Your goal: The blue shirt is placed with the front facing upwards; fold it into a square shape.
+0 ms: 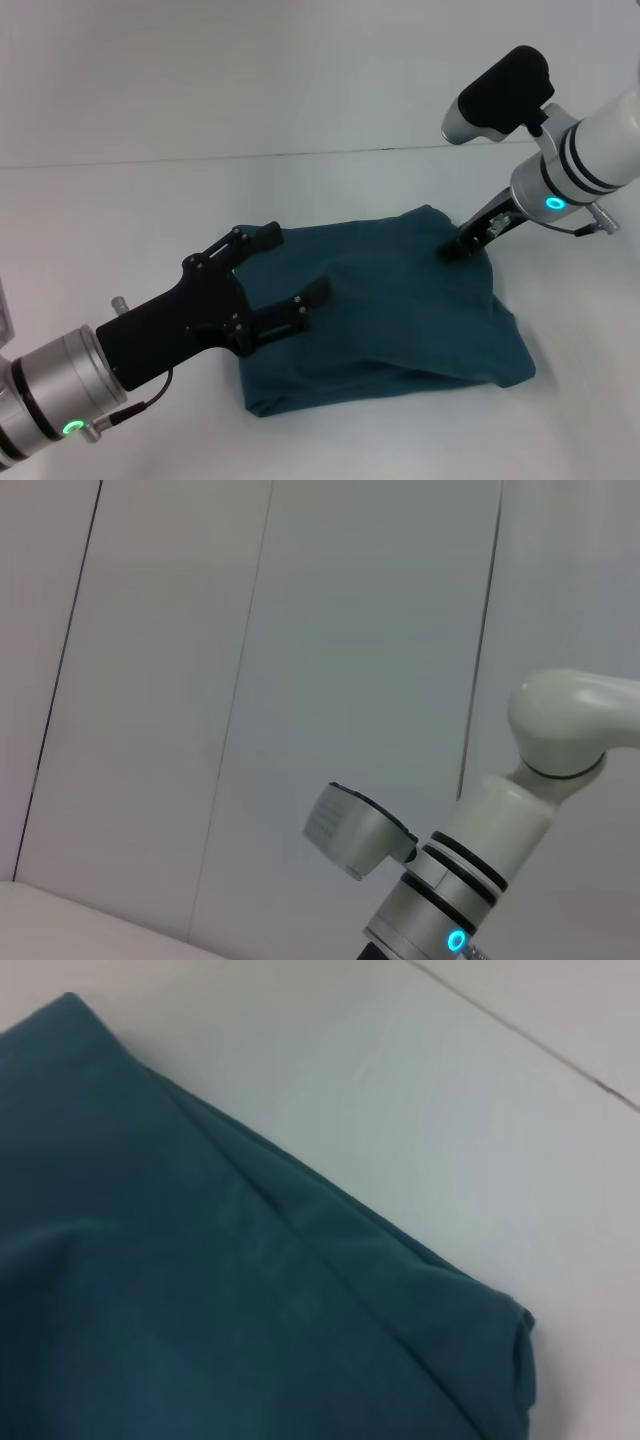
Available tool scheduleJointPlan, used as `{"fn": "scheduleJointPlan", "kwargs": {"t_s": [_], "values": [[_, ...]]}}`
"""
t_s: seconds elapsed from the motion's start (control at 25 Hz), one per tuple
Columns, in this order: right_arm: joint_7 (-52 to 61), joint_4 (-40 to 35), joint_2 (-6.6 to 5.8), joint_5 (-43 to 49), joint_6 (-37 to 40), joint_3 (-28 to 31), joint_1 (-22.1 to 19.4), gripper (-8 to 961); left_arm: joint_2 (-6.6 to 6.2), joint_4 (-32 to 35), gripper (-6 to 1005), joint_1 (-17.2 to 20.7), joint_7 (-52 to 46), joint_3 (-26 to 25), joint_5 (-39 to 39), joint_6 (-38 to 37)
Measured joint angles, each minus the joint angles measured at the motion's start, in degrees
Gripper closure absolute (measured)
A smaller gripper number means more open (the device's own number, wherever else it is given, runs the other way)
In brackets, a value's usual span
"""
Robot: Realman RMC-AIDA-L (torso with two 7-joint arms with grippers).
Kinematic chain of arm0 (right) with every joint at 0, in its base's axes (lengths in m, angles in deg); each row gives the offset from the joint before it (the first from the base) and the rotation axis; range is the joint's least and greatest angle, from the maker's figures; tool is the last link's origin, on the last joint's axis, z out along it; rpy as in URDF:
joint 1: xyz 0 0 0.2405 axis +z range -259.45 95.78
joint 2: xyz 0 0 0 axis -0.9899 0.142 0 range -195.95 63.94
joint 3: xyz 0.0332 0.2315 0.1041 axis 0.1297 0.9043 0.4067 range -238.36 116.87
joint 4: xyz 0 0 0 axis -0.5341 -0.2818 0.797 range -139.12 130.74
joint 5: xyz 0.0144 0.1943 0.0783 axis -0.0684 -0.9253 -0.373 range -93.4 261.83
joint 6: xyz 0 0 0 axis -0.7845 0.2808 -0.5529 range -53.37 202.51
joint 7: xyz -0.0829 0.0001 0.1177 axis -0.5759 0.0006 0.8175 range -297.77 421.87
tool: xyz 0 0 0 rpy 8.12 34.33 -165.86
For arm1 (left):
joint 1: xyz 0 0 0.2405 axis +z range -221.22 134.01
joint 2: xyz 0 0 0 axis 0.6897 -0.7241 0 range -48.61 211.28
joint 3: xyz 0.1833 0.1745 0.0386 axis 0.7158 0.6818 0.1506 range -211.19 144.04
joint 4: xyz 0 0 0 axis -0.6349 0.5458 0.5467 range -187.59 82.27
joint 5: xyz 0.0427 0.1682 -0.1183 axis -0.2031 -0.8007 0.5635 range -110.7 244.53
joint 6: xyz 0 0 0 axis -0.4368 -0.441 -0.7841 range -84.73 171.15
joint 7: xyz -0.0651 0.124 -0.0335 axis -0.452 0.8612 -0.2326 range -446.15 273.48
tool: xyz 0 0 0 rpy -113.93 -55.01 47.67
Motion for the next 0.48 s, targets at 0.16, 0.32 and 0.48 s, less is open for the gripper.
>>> {"fn": "scheduleJointPlan", "kwargs": {"t_s": [0.16, 0.32, 0.48], "values": [[0.0, -0.5, -0.16, -0.2, 0.0, 0.3, -0.5, 458, 0.00, 0.0, 65, 0.0, 0.0, 0.0, 0.1, 0.0], [-0.2, -0.6, -0.25, -0.3, 0.0, 0.3, -0.9, 645, 0.00, -0.1, 65, 0.1, 0.1, 0.0, 0.2, 0.0], [-0.1, -1.6, -0.25, -0.4, -0.2, 0.4, -1.2, 829, 0.09, -0.1, 66, 0.2, 0.2, 0.0, 0.3, -0.1]]}}
